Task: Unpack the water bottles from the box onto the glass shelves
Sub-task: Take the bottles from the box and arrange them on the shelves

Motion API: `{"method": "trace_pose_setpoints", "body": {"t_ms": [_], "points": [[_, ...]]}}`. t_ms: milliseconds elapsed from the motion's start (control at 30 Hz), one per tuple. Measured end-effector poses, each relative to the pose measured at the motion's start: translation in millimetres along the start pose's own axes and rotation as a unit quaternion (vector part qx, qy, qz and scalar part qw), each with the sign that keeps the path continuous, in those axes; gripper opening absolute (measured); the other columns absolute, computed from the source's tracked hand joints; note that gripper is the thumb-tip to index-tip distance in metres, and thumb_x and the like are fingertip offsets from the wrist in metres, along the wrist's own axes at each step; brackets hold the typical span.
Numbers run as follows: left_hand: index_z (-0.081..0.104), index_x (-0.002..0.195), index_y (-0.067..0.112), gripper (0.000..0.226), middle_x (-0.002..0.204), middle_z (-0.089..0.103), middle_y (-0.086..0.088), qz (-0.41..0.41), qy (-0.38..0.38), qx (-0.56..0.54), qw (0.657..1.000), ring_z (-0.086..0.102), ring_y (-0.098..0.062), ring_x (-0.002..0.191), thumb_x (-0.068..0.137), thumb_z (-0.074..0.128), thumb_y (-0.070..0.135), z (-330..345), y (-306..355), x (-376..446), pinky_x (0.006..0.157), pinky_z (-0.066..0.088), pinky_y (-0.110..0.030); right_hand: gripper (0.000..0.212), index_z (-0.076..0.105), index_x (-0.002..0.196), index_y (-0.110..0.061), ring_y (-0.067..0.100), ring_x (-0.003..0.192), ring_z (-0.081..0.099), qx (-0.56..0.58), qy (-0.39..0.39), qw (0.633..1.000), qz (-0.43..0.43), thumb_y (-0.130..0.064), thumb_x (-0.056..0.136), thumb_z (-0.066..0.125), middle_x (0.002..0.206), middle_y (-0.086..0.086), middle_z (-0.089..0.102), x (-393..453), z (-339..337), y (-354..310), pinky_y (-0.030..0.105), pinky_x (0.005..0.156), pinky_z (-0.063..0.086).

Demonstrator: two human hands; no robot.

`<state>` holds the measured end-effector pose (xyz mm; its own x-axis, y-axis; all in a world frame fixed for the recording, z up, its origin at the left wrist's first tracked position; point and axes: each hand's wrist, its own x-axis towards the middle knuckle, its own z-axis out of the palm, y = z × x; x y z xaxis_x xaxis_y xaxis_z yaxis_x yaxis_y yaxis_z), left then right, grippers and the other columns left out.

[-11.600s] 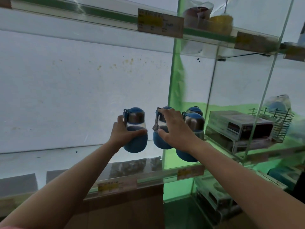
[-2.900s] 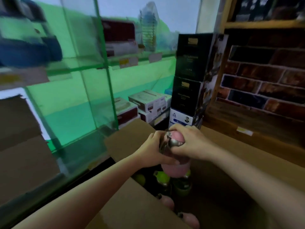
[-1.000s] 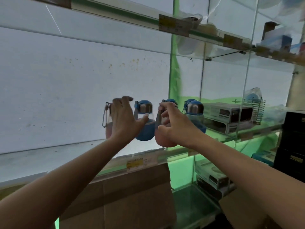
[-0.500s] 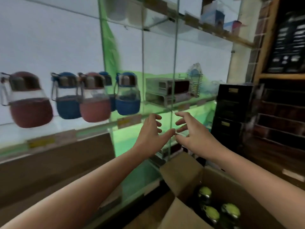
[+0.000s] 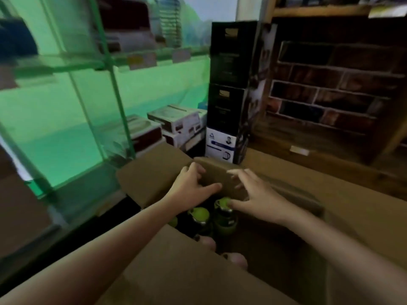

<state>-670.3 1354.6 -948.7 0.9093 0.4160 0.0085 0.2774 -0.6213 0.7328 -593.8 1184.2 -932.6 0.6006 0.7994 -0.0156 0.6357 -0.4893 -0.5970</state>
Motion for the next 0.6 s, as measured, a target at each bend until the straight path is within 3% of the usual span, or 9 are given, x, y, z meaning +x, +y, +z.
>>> {"method": "trace_pose_setpoints", "body": {"t_ms": [300,467,600], "points": [[0.036,0.134,0.020,0.076,0.131,0.039,-0.005,-0.021,-0.140,0.077,0.987,0.048,-0.017,0.116,0.073,0.076,0.044,57,-30,6,0.101,0.045,-0.035,0.067,0.035,0.138,-0.028,0.008,0.123,0.039,-0.029,-0.150,0.987,0.039,-0.036,0.081,0.069,0.135,-0.009,0.032,-10,49,70,0.022,0.098,0.040],[0.037,0.133,0.019,0.075,0.131,0.040,-0.007,-0.019,-0.167,0.081,0.983,0.049,-0.018,0.117,0.073,0.077,0.039,64,-42,7,0.096,0.044,-0.028,0.066,0.029,0.143,-0.031,0.016,0.133,0.033,-0.100,-0.281,0.954,0.038,-0.032,0.086,0.062,0.146,-0.006,0.027,-14,87,87,0.034,0.106,0.038],[0.038,0.132,0.019,0.072,0.129,0.040,-0.005,-0.004,-0.170,0.078,0.982,0.048,-0.013,0.109,0.074,0.077,0.038,67,-41,7,0.092,0.043,-0.024,0.062,0.025,0.147,-0.022,0.024,0.129,0.035,-0.157,-0.326,0.932,0.019,-0.023,0.092,0.054,0.146,0.005,0.031,-10,103,86,0.035,0.100,0.036]]}}
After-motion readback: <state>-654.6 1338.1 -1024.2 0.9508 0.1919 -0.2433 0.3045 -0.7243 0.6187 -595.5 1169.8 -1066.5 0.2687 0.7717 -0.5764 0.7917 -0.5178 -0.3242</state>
